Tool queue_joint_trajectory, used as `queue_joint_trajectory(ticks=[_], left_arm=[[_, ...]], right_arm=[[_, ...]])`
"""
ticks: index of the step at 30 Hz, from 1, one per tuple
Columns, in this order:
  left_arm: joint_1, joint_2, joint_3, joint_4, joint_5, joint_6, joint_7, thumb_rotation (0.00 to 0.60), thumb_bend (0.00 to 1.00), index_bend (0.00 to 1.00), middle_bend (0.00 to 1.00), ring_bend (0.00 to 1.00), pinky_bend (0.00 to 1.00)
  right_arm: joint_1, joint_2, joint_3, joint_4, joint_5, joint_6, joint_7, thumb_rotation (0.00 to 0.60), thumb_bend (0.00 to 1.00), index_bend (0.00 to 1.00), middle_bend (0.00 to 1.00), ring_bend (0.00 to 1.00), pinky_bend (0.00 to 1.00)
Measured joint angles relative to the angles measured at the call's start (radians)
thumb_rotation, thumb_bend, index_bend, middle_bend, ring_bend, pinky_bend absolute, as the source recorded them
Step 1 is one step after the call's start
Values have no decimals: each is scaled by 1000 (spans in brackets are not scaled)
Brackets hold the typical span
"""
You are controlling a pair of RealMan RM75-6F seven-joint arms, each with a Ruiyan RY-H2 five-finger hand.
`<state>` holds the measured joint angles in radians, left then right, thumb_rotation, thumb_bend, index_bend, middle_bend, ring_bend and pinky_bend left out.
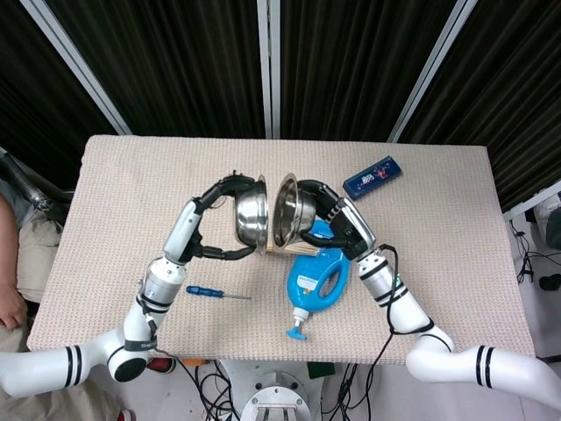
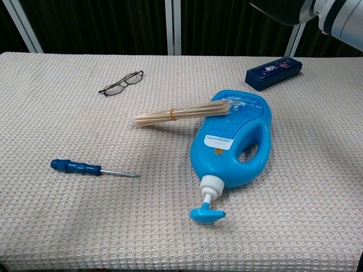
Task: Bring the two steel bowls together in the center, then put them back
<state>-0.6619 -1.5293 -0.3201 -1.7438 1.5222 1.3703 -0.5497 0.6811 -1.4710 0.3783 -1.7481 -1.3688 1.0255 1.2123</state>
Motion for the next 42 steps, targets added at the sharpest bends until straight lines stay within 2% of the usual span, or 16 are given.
queue_joint_trajectory(ticks=[9, 18, 28, 32, 38, 42], left_arm=[[-26, -67, -13, 28, -14, 13, 74, 600, 218, 562, 508, 416, 617], [-2, -48, -26, 40, -21, 55, 61, 600, 218, 562, 508, 416, 617], [-30, -62, 2, 48, 20, 21, 85, 600, 218, 562, 508, 416, 617], [-36, -71, -5, 51, 19, 27, 92, 600, 218, 562, 508, 416, 617], [-2, -25, -15, 44, 16, 71, 71, 600, 218, 562, 508, 416, 617], [52, 50, -7, 52, 12, 104, 51, 600, 218, 563, 508, 416, 617]], right_arm=[[44, -35, 12, 22, 0, -44, 53, 600, 346, 690, 498, 431, 300], [12, -5, 14, 15, -9, -5, 102, 600, 350, 690, 498, 431, 300], [48, -17, 23, 21, -5, -36, 97, 600, 355, 689, 499, 431, 300], [44, -18, 20, 20, 0, -32, 94, 600, 358, 690, 499, 431, 300], [5, 35, 20, 29, -2, -3, 111, 600, 363, 690, 498, 432, 300], [-34, 110, 11, 43, -31, 32, 95, 600, 365, 690, 499, 431, 300]])
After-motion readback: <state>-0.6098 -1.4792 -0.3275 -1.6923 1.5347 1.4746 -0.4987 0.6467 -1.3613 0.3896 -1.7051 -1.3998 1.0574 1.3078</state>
